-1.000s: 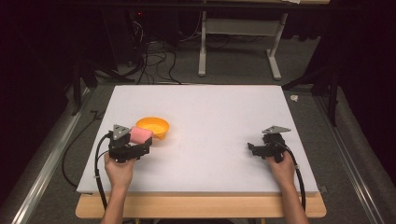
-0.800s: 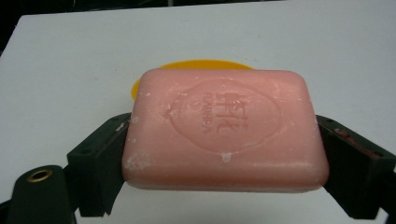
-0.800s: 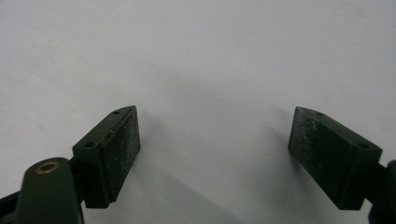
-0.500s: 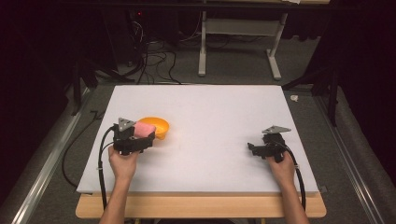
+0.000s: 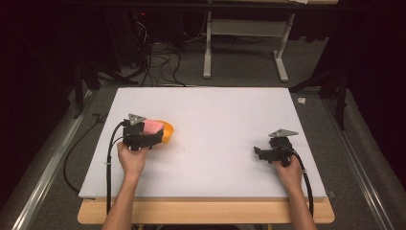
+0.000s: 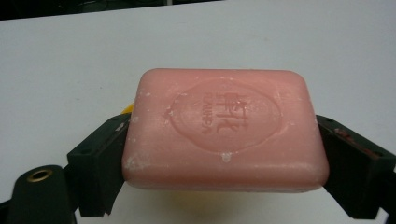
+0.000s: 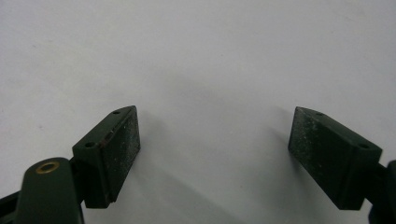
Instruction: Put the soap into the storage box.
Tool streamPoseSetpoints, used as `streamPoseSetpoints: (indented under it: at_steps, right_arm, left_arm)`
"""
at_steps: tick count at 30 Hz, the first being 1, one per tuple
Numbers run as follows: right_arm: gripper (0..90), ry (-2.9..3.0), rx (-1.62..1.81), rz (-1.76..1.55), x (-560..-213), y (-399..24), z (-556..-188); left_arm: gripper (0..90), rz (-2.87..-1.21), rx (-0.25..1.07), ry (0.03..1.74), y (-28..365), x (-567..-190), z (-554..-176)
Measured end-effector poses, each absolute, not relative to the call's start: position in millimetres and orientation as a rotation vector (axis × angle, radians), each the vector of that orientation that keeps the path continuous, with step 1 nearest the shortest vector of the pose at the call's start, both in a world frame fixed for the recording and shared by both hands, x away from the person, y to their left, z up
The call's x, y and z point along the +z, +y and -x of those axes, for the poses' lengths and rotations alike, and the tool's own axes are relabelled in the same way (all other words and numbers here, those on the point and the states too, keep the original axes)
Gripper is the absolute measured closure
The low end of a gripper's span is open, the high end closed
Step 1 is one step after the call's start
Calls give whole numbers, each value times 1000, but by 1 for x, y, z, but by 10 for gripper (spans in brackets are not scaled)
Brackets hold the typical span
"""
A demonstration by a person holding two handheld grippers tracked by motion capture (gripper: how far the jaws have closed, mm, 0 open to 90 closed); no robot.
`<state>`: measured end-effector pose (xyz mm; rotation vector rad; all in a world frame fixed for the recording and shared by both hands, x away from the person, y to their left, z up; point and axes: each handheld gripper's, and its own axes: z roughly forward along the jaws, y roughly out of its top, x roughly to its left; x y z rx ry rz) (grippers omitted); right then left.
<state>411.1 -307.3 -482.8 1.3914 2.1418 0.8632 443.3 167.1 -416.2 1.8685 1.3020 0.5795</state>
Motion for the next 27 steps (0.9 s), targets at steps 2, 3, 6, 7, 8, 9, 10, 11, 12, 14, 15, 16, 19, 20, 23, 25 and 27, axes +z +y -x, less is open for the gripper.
streamPoseSetpoints:
  at_steps: [2,3,6,7,8,9,10,11,12,14,15,16,19,20,23,25,27]
  right_arm:
    - [175,2142,864,-1391,-483,-307,-411]
    - [175,2142,864,-1391,-483,-307,-411]
    - [175,2142,863,-1391,-483,-307,-411]
    - [175,2142,863,-1391,-483,-307,-411]
    - [175,2142,863,-1391,-483,-307,-411]
    - [175,2142,863,-1391,-483,-307,-411]
    - [175,2141,863,-1391,-483,-307,-411]
    - [174,2142,863,-1391,-483,-307,-411]
    - [175,2142,863,-1390,-483,-307,-411]
    - [175,2142,863,-1390,-483,-307,-411]
    - [175,2141,863,-1392,-483,-307,-411]
    - [175,2141,863,-1392,-483,-307,-411]
    - [175,2141,863,-1391,-483,-307,-411]
    - [174,2141,863,-1391,-483,-307,-411]
    - [175,2141,863,-1392,-483,-307,-411]
    - [175,2140,863,-1393,-483,-307,-411]
    - [174,2140,863,-1392,-483,-307,-411]
  left_arm:
    - [138,-1869,582,1308,165,-417,-447]
    - [138,-1872,583,1312,164,-417,-448]
    - [138,-1874,588,1322,163,-420,-452]
    - [138,-1870,583,1329,163,-421,-453]
    - [138,-1875,585,1333,162,-422,-454]
    - [138,-1879,588,1337,162,-423,-455]
    - [138,-1886,586,1341,161,-425,-456]
    - [138,-1888,586,1346,161,-426,-457]
    - [138,-1890,587,1349,160,-427,-458]
    - [138,-1888,587,1356,160,-429,-460]
    - [138,-1885,587,1361,159,-430,-460]
    - [138,-1883,587,1363,159,-431,-461]
    - [138,-1880,590,1369,158,-433,-463]
    - [138,-1882,586,1369,157,-433,-463]
    - [138,-1881,586,1374,157,-435,-465]
    - [138,-1884,587,1375,157,-436,-465]
    - [138,-1882,588,1377,156,-437,-466]
